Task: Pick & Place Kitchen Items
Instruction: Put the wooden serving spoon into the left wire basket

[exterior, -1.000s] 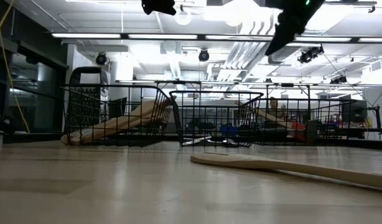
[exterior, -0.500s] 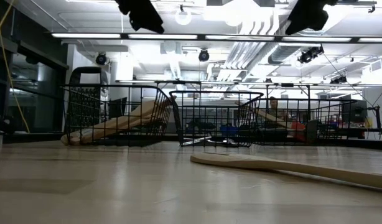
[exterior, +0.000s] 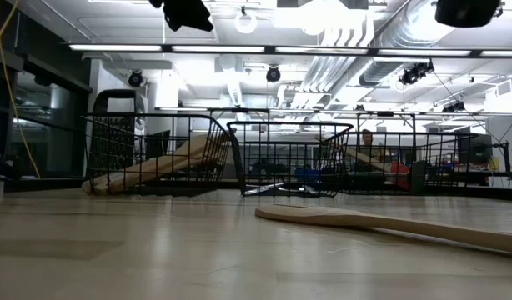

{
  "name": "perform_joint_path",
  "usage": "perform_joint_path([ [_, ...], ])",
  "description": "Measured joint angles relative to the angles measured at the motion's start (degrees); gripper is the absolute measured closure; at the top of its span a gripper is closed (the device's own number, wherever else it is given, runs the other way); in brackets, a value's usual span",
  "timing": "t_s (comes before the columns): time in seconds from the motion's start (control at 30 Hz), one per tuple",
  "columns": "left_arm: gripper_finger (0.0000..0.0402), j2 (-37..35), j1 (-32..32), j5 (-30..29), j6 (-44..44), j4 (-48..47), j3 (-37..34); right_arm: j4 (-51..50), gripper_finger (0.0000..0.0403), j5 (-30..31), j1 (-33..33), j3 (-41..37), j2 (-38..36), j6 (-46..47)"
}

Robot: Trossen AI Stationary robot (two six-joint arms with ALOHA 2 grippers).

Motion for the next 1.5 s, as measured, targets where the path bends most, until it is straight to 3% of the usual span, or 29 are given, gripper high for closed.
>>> perform_joint_path([
  [0.37, 0.0229, -0.5, -9.0, -5.0, -1.7, -0.4, 0.0, 9.3, 0.0228, -1.8, 7.8, 0.0, 8.3, 10.4],
  [0.67, 0.0229, -0.4, -17.4, -10.4, -5.8, -1.7, 0.0, 24.0, 0.0244, -3.3, 12.9, 0.0, 17.9, 13.8],
  [1.03, 0.0229, -0.4, -24.9, -14.3, -9.9, -1.6, 0.0, 28.3, 0.0259, -11.0, 16.3, 0.0, 29.1, 24.7],
  [1.27, 0.0229, -0.4, -27.1, -17.6, -12.0, -1.6, 0.0, 28.8, 0.0259, -14.6, 15.5, 2.7, 36.0, 21.5],
  [1.37, 0.0229, 0.3, -27.6, -17.6, -13.4, -1.7, 0.1, 29.0, 0.0259, -13.3, 14.7, 3.5, 37.9, 19.5],
  [1.5, 0.0229, 0.6, -28.1, -18.3, -14.4, -2.9, 0.0, 30.1, 0.0259, -6.6, 13.9, 3.6, 39.5, 19.8],
])
